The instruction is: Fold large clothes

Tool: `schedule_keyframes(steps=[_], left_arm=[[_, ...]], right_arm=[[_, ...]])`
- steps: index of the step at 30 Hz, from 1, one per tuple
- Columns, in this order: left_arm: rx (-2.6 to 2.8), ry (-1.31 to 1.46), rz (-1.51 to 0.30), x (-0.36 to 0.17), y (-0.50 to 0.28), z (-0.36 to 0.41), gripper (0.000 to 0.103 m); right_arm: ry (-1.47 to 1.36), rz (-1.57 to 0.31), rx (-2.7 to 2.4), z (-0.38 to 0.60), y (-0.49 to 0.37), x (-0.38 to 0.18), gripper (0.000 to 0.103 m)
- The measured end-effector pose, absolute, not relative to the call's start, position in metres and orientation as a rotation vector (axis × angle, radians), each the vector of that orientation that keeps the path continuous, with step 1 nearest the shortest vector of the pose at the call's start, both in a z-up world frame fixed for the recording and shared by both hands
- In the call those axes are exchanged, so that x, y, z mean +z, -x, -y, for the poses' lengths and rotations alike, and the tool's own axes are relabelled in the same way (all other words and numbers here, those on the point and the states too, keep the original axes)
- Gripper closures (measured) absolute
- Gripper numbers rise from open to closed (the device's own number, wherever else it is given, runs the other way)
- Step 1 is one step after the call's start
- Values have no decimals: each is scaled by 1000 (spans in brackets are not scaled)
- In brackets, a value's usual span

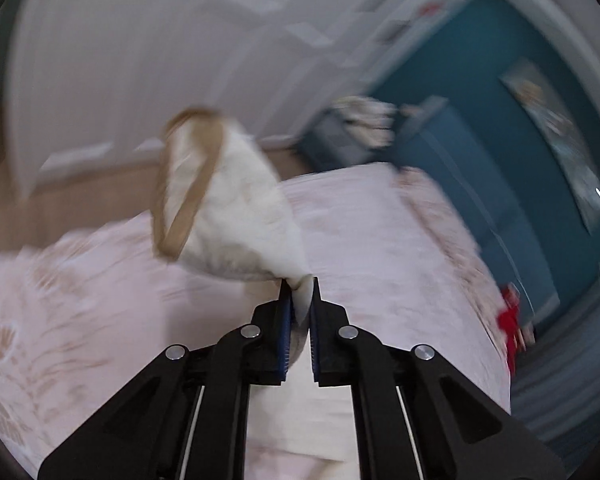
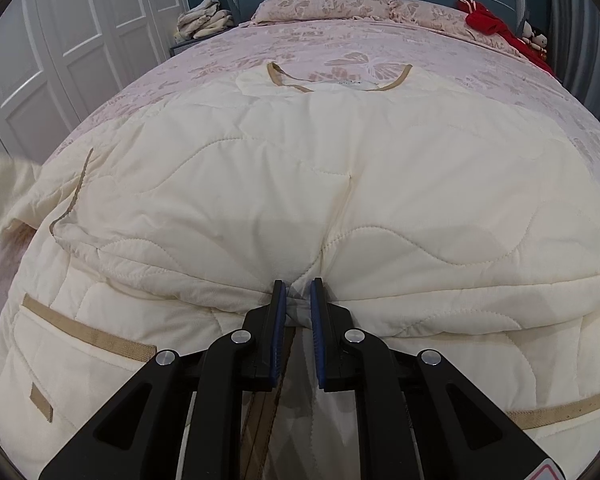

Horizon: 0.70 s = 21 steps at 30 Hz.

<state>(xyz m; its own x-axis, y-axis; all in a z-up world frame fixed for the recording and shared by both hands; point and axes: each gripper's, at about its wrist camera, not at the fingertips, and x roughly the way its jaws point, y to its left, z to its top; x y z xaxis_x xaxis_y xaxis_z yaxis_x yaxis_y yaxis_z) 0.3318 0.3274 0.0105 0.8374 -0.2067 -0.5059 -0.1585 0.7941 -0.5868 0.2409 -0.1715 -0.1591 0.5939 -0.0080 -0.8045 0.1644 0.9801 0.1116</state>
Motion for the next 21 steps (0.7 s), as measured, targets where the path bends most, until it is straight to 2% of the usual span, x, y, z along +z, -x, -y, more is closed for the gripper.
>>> schedule_keyframes(steps=[5,9,15,21], left_arm=[[-323,486,-529,96,-315,-188,97],[-511,343,-580,110,-290,-65,97],[-656,228,-765,52,-264,68,97],[-614,134,-995,-55,-251,141,97]], right_arm=[[-219,-920,-91,176,-234,-148,94],[-307,-871,-69,187,-200,-122,93],[-379,-830,-105,233,-136,-95,89],[-398,-865,-172,270,-97,-96,87]])
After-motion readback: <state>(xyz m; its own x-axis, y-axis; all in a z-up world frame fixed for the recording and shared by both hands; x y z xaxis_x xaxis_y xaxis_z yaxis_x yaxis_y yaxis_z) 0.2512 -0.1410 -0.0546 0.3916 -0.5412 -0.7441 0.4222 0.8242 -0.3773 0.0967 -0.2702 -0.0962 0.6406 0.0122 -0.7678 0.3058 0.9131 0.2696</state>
